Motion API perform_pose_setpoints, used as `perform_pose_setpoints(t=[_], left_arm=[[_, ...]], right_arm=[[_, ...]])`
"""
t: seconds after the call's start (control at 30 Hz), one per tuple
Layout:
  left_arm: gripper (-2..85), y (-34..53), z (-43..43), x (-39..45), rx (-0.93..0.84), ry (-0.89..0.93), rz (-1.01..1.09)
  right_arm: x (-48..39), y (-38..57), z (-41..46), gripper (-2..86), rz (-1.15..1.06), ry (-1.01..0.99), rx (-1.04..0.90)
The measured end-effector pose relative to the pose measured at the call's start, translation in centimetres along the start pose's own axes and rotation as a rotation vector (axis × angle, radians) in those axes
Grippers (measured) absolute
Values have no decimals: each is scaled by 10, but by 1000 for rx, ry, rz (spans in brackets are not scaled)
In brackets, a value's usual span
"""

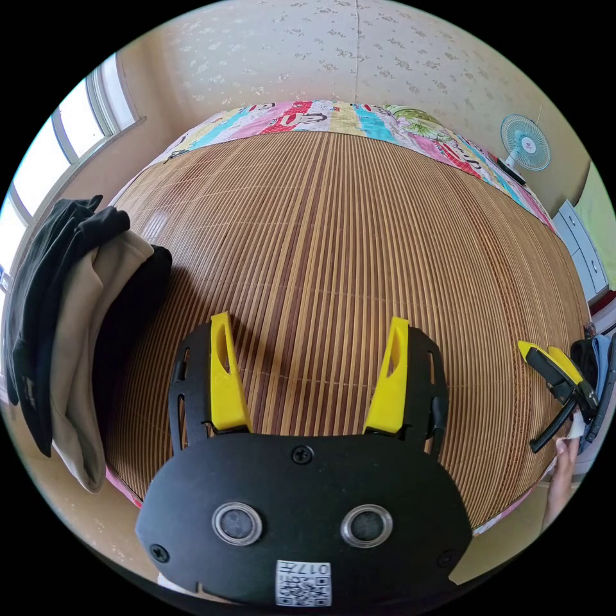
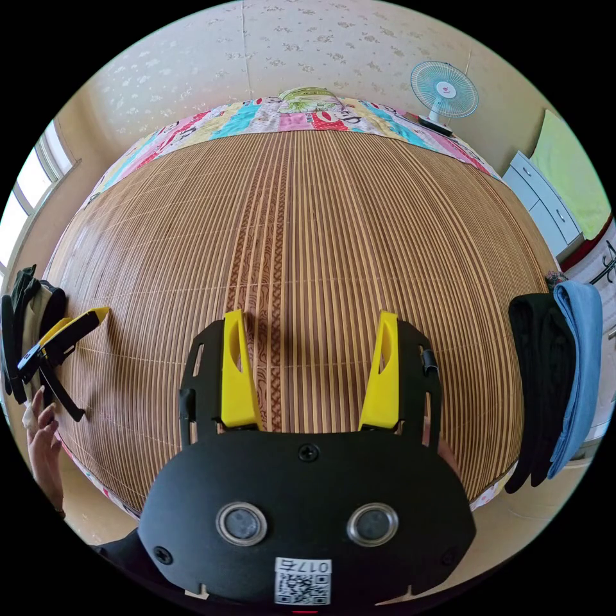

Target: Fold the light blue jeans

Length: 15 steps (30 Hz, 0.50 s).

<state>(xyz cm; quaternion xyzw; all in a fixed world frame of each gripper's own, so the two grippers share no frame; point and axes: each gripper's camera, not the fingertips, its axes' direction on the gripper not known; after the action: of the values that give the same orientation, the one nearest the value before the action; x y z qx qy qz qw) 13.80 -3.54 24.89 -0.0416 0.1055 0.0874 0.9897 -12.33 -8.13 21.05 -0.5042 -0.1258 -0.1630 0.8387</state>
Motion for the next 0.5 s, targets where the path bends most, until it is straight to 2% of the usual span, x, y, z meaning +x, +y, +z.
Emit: perform_pose_setpoints(t=[0.5], left_arm=[[314,4,-5,13,-1,0,0]], right_arm=[[-15,5,-8,265,2,-3,-6]])
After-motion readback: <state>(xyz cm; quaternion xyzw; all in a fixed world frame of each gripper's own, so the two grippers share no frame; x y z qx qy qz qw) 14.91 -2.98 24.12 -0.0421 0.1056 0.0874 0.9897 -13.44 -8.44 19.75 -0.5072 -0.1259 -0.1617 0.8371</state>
